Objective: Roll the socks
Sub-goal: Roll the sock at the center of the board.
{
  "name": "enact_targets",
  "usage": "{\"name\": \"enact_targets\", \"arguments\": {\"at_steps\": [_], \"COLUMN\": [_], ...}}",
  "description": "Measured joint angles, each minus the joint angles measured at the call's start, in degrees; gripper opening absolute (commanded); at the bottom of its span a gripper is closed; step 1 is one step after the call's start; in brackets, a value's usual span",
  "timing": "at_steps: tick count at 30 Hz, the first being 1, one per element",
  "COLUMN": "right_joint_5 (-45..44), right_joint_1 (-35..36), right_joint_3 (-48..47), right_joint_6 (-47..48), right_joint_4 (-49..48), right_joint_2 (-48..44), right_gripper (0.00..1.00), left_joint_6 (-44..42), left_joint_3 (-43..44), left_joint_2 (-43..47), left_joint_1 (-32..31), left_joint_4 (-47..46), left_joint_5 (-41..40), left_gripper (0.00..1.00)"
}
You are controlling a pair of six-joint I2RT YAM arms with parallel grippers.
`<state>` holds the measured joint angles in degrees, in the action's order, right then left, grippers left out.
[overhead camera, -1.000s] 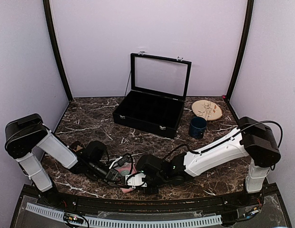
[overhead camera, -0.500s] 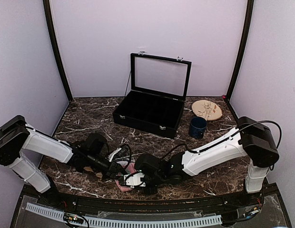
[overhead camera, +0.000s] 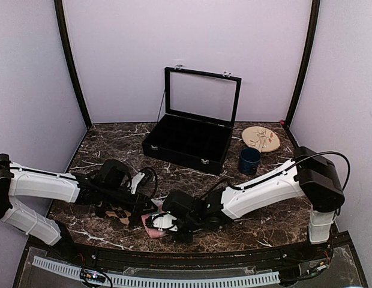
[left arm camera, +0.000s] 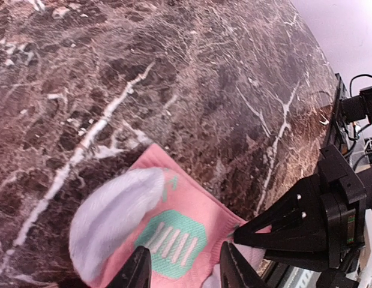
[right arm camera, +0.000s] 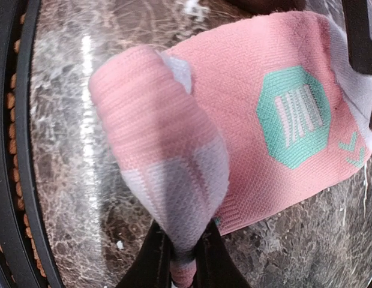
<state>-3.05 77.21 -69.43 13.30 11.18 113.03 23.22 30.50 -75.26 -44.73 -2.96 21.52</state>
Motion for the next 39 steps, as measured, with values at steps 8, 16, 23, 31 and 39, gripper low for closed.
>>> {"name": "enact_targets", "arguments": {"at_steps": [8,16,23,31,39], "right_joint_5": [-5.44,-8.57,-3.08,7.28,15.80], "right_joint_1": [-0.02,-0.04,-1.99,-6.58,-10.29], "right_joint_3": [-1.77,-3.15,-5.20,-6.03,-8.57], "right_joint_6": [-9.97,-23.26,-26.77,-26.34,-23.39], "right_joint_4": [3.98,8.41,12.98,14.99,19.41], "right_joint_2": [0.37,0.37,0.37,0.37,1.33], "right_gripper": [0.08,0.07,0.07,0.07,0.07], "left_joint_6": [-1.14,-2.08,-3.87,-5.95,-9.66], "left_joint_3": [0.48,0.48,-4.33,-9.27,-11.30], "left_joint_2": [0.04,0.04,3.17,6.29,7.06], "left_joint_1": [0.00,0.00,0.00,-3.10,-9.90], "left_joint_4": [1.20,0.90,-5.92,-12.24,-15.85], "left_joint_5": [-4.70,-8.31,-8.81,-11.39,-16.59], "left_gripper": [0.41,0.42,0.43,0.42,0.44]}}
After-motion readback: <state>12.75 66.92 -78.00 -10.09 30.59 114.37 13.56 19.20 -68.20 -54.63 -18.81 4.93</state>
